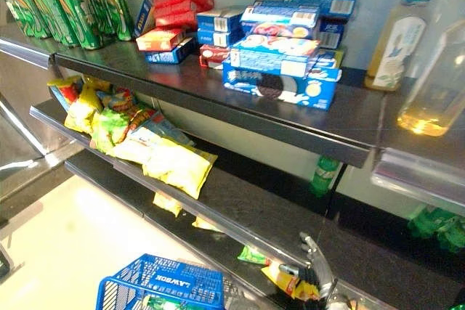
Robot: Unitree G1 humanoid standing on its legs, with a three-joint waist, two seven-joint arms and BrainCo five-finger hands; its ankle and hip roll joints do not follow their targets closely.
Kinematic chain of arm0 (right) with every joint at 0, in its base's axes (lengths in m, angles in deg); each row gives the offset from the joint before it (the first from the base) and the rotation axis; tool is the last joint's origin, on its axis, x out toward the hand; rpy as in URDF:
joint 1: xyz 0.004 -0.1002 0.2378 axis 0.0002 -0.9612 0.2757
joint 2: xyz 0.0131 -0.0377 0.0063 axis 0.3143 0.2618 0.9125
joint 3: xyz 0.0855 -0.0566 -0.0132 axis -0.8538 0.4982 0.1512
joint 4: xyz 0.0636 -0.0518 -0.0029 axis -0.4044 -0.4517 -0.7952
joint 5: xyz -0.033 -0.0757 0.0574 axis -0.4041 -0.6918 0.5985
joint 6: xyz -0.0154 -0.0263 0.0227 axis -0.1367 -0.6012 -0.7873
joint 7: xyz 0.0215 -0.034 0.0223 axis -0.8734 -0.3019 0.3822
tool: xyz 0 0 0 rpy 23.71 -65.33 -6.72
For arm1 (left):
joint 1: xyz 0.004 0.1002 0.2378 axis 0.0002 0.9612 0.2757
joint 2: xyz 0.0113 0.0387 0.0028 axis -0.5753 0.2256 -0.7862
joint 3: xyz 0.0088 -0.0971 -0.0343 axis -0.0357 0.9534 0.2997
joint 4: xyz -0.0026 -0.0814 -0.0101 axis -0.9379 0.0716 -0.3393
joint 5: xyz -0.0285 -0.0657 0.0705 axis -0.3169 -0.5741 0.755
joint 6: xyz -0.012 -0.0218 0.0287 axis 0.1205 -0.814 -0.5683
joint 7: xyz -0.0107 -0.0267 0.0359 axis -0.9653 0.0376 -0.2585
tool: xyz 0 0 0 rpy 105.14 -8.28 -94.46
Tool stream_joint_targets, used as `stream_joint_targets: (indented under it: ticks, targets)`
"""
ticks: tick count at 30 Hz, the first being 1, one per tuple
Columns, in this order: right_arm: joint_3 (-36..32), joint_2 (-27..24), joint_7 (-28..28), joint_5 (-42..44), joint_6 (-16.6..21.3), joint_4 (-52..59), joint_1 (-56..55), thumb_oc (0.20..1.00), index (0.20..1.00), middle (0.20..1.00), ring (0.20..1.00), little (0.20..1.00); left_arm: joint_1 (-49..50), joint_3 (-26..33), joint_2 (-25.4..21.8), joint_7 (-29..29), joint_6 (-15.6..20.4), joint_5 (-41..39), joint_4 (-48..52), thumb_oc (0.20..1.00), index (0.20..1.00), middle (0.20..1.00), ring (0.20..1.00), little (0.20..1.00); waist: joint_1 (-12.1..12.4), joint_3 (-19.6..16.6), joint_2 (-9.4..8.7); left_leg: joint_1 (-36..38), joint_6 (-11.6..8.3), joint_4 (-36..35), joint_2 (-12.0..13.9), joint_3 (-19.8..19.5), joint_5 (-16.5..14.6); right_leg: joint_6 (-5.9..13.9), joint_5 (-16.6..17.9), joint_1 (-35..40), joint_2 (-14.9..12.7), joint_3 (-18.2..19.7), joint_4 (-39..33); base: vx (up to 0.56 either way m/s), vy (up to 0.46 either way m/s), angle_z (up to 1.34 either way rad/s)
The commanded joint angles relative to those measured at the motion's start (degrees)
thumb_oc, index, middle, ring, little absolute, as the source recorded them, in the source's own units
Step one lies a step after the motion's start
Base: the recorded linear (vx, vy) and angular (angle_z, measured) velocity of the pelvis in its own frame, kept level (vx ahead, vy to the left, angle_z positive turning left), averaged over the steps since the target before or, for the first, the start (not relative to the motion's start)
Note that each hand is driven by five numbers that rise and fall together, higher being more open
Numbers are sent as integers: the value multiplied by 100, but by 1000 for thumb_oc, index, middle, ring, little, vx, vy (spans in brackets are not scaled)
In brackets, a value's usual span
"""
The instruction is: Pick up the snacks into the basket
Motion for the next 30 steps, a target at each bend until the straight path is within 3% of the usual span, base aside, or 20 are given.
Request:
stream_joint_targets:
  ticks: [1,4,5,6,9,10,12,13,14,19,21,22,23,24,25,27,28,30]
  targets:
    - [-116,119,-63,-45,355,791,-47,1000,1000,1000,1000,1000,452,175,-384,331,-194,-16,-399,200,200,200,200,200,239,-172,-195,-124,88,298,-88,-257,310,578,-553,86,-533,478,697,230,421,3]
    - [-216,218,-59,-36,325,809,-149,1000,1000,1000,1000,1000,460,158,-406,243,-211,42,-423,200,200,200,200,200,256,-229,-306,-158,199,476,-259,-101,63,705,-396,166,-814,440,743,182,354,20]
    - [-201,290,-91,-72,296,801,-140,1000,1000,1000,1000,1000,425,130,-454,212,-226,72,-394,200,200,200,200,200,266,-274,-376,-83,273,308,-373,-39,23,732,-183,22,-923,436,882,159,511,0]
    - [-160,390,-144,-35,295,802,-13,1000,1000,1000,1000,1000,305,62,-552,230,-214,133,-342,200,200,200,200,200,255,-241,-439,5,368,88,-531,132,-8,693,401,-266,-1084,314,1046,76,354,-5]
    - [-114,422,-191,-52,287,767,95,1000,1000,1000,1000,1000,245,50,-599,210,-223,157,-329,200,200,200,200,200,299,-212,-426,67,397,-49,-573,279,-2,674,440,-389,-1119,70,1068,38,345,-31]
    - [-60,470,-241,-68,317,737,229,1000,1000,1000,1000,1000,143,-20,-686,156,-252,243,-265,200,200,200,200,200,219,-158,-359,189,497,-293,-735,382,47,539,143,-543,-708,-10,1469,140,478,-35]
    - [-80,461,-272,-79,342,704,205,1000,1000,1000,1000,1000,48,-125,-729,38,-268,410,-191,200,200,200,200,200,60,-172,-310,297,565,-435,-925,331,20,387,-288,-787,45,473,1472,173,440,-26]
    - [-80,461,-272,-79,342,703,208,1000,1000,1000,1000,1000,46,-123,-729,37,-269,411,-190,200,200,200,200,200,68,-181,-306,282,562,-435,-918,338,29,383,-274,-806,53,480,1470,175,292,-30]
    - [-111,448,-286,-43,355,746,147,1000,1000,1000,1000,1000,17,-124,-753,2,-255,441,-142,200,200,200,200,200,34,-169,-353,342,582,-435,-1070,354,-8,258,-299,-801,391,426,1241,140,206,-14]
    - [-95,334,-304,-225,323,803,138,1000,1000,1000,1000,1000,51,-66,-731,-131,-291,607,-44,200,200,200,200,200,-38,-183,-461,745,736,-435,-1453,446,-396,195,176,-1153,785,-462,434,222,147,-11]
    - [-178,244,-361,-421,304,897,113,1000,1000,1000,1000,1000,126,-63,-627,-189,-272,642,-24,200,200,200,200,200,-115,-210,-418,1016,804,-394,-1556,385,-546,173,173,-1136,785,-407,479,339,73,-1]
    - [-255,118,-403,-558,309,1000,110,1000,1000,1000,1000,1000,255,-75,-448,-176,-213,556,54,200,200,200,200,200,-116,-237,-384,1010,815,314,-1623,341,-825,98,61,-861,680,-344,511,277,37,19]
    - [-256,111,-404,-559,307,1003,106,1000,1000,1000,1000,1000,259,-78,-440,-173,-213,554,56,200,200,200,200,200,-117,-230,-374,981,814,393,-1614,341,-873,98,60,-852,684,-348,510,294,63,29]
    - [-319,-89,-409,-634,302,1131,199,1000,1000,1000,1000,1000,353,-177,-256,-153,-138,380,304,200,200,200,200,200,-67,-86,-314,593,616,1711,-1668,446,-904,-18,-26,-640,570,-312,613,96,44,21]
    - [-321,-87,-408,-633,302,1131,202,1000,1000,1000,1000,1000,350,-177,-258,-153,-139,380,305,200,200,200,200,200,-72,-97,-327,560,617,1721,-1679,446,-884,-20,-7,-662,557,-314,606,160,52,20]
    - [-437,-241,-442,-751,275,1171,200,1000,1000,1000,1000,1000,297,-508,-188,-273,-69,611,578,200,200,200,200,200,20,77,-308,105,321,2805,-1714,336,-599,-108,-73,-393,473,-255,580,69,22,0]
    - [-447,-289,-500,-886,264,1123,244,1000,1000,1000,1000,1000,298,-613,-264,-191,-72,760,794,200,200,200,200,200,69,135,-314,-40,263,3115,-1774,180,-565,-131,-82,-301,440,-205,559,48,38,-28]
    - [-438,-318,-571,-939,218,990,349,1000,1000,1000,1000,1000,370,-442,-313,-53,-44,517,781,200,200,200,200,200,105,138,-311,-93,333,2818,-1602,86,-600,-96,-71,-219,390,-84,467,114,95,-43]
